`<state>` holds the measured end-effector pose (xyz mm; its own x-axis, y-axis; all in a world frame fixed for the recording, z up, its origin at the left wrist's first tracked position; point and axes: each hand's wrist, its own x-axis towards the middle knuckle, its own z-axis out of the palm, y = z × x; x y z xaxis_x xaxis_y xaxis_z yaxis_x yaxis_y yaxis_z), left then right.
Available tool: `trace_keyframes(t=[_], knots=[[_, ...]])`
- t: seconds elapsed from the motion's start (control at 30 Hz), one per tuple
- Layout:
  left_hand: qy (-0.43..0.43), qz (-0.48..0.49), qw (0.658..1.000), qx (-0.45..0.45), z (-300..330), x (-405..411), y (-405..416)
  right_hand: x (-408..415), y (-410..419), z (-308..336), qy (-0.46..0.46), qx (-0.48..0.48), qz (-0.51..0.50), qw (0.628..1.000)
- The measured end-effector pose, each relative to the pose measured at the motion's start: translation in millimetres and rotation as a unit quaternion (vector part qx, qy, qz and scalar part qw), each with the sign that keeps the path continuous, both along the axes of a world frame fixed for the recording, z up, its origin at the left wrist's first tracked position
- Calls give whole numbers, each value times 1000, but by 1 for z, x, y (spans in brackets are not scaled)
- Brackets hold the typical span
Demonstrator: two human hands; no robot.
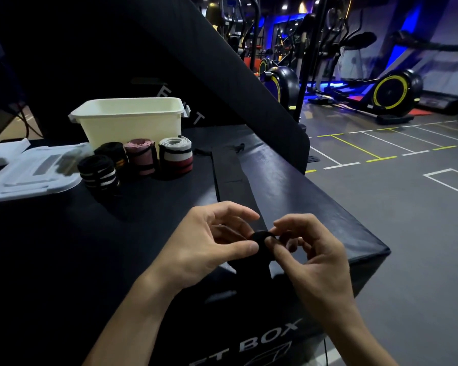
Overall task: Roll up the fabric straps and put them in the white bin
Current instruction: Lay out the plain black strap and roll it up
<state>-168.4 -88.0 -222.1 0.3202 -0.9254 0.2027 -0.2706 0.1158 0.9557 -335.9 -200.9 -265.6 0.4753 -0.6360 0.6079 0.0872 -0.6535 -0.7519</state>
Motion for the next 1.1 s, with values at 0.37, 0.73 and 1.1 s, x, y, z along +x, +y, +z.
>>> trace_keyframes(t=[0.37, 0.73, 1.1], knots=[[-69, 39, 997, -18, 3, -6, 6, -6, -3, 4, 57, 95, 65, 992], [-94, 76, 993, -13, 0, -29, 8, -20, -7, 2, 28, 50, 81, 995], [-172, 87, 981, -21, -7, -49, 6, -35, -12, -3, 37, -6, 53, 998]])
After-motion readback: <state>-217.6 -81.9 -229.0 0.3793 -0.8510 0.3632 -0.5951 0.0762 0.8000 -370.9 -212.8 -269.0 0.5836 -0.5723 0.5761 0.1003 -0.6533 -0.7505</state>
